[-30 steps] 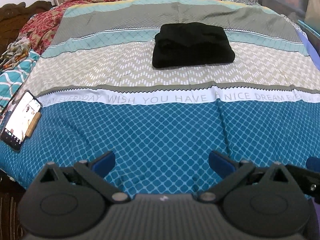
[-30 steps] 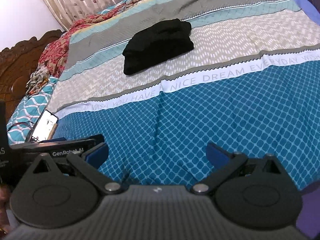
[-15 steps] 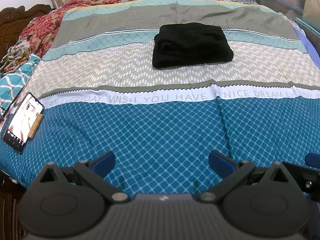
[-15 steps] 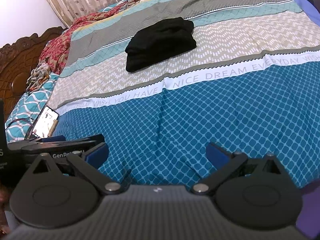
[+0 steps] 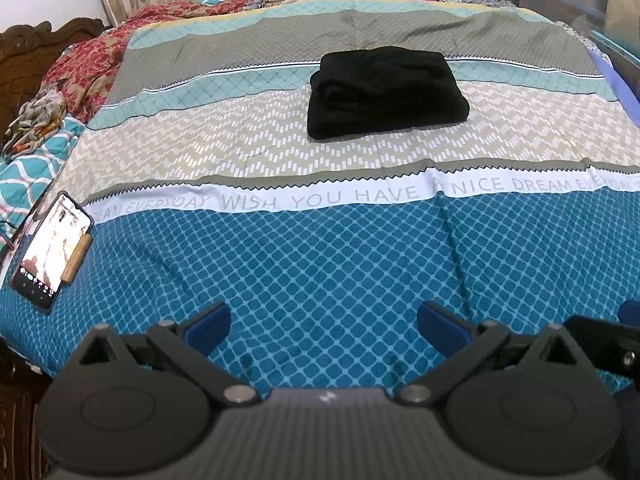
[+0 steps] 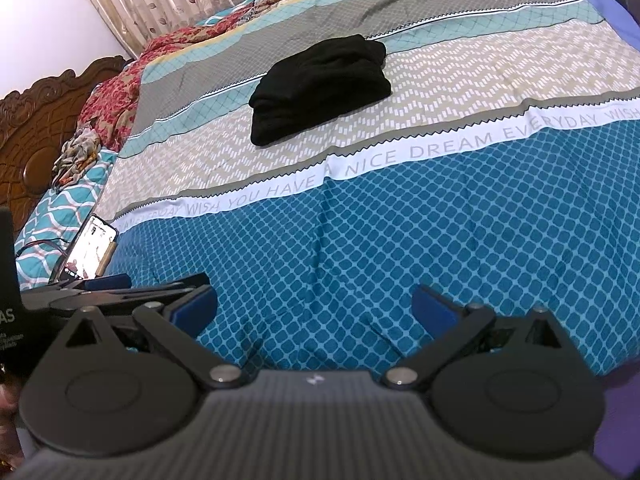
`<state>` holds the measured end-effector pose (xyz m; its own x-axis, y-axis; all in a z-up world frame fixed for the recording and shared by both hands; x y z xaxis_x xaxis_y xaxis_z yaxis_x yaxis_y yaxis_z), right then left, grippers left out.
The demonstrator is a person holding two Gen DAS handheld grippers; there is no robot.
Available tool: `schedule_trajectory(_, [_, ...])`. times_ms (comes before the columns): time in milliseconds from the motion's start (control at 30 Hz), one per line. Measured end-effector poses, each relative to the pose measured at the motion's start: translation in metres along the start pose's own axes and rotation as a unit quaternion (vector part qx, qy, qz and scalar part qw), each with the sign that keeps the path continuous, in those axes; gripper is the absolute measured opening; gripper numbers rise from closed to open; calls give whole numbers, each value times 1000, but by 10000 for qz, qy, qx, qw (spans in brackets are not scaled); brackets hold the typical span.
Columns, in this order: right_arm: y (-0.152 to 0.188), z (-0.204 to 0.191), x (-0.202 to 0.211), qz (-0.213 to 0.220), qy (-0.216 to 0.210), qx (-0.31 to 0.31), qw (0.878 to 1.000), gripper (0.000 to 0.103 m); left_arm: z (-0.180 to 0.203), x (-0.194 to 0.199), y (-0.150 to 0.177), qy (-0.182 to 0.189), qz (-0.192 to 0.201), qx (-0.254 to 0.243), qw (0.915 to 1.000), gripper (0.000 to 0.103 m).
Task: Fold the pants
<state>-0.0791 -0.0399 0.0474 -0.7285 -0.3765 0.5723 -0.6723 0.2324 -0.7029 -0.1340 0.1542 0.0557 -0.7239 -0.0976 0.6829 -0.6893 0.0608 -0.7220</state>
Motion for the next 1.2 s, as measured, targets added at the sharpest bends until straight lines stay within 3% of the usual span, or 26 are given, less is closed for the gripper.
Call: schedule_trajectory(1200, [5,2,-5,-101,15,-120,9999,103,-1,-12,11,-246,-324,-147,9991,103])
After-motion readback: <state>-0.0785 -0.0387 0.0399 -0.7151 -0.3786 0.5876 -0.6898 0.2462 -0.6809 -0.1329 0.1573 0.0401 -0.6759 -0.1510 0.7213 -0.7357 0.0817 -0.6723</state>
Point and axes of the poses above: each gripper's, at about its wrist camera, not at the fingertips, and x roughly against the way its jaws point, z to its right, y to its underside, the point moved 5 cm from there along -x, roughly the way its jaws point, and after that the axes turned 11 degrees about z, right-handed, at the moved point
